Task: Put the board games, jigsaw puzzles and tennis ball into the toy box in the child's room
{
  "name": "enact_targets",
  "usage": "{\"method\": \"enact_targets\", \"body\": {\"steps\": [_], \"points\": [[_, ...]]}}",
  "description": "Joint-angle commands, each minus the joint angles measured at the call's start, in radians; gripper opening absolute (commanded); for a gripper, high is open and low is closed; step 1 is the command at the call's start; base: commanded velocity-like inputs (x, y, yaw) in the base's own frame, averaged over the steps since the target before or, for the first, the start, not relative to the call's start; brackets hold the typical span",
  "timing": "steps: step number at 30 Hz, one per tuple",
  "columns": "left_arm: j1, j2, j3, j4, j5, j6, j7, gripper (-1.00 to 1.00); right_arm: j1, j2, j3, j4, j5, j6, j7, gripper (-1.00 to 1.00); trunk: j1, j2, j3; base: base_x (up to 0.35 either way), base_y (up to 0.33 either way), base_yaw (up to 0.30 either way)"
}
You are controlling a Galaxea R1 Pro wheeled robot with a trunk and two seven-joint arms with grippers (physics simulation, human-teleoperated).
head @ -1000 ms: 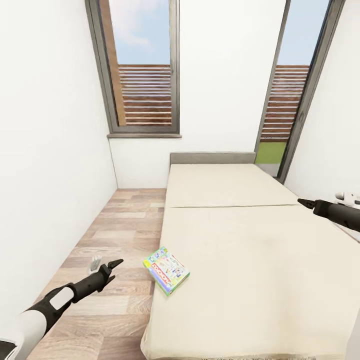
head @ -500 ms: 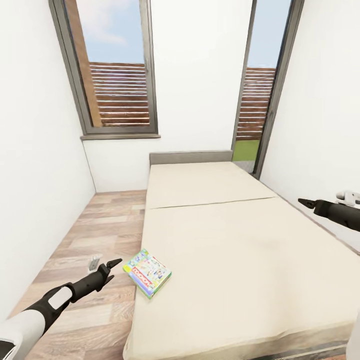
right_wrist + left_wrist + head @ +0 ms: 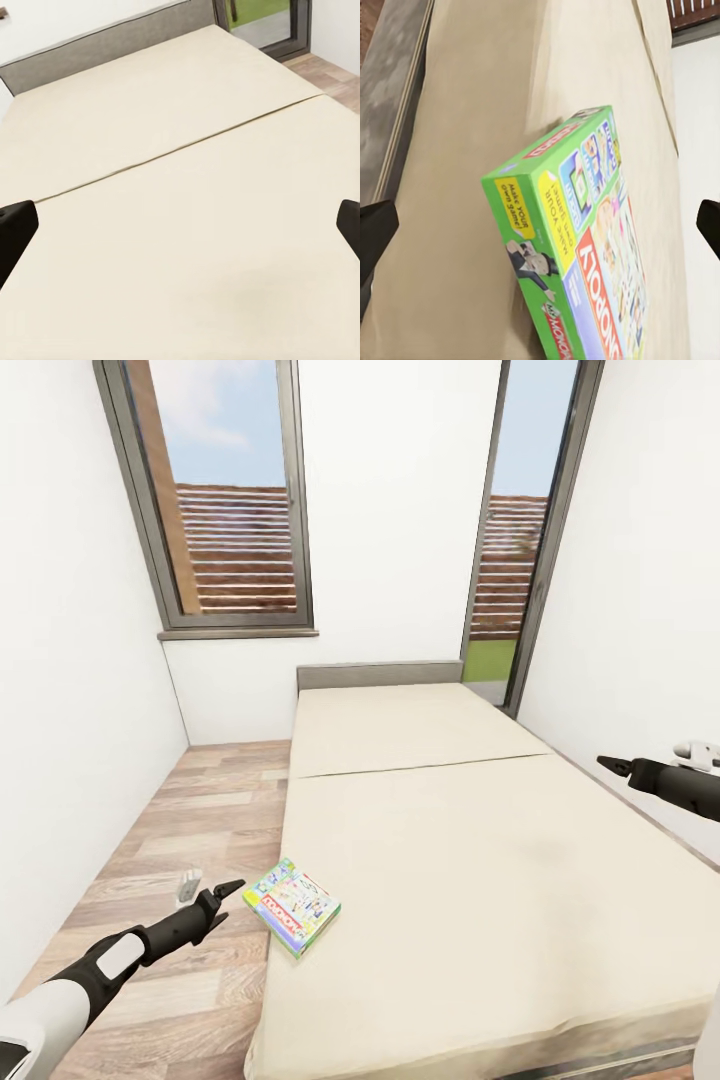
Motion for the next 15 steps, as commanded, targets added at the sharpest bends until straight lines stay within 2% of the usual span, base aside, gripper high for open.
{"method": "enact_targets", "body": {"steps": [1,7,15], "points": [[-0.001,0.001,-0.007,0.0,0.01,0.007,-0.001,1.0,-0.001,0.0,-0.001,-0.001,0.008,0.004,0.008,1.0,0.0,0.0,-0.001,0.0,0.0,-0.001],[-0.001,0.0,-0.01,0.0,0.009,0.008,0.002,1.0,0.002,0.002,0.0,-0.002,0.014,-0.001,0.008,1.0,0.0,0.0,-0.001,0.0,0.0,0.0],[-0.001,-0.001,-0.012,0.0,0.008,0.007,0.003,1.0,0.05,0.003,0.0,-0.032,0.009,-0.057,0.037,1.0,0.0,0.0,-0.001,0.0,0.0,-0.001]]}}
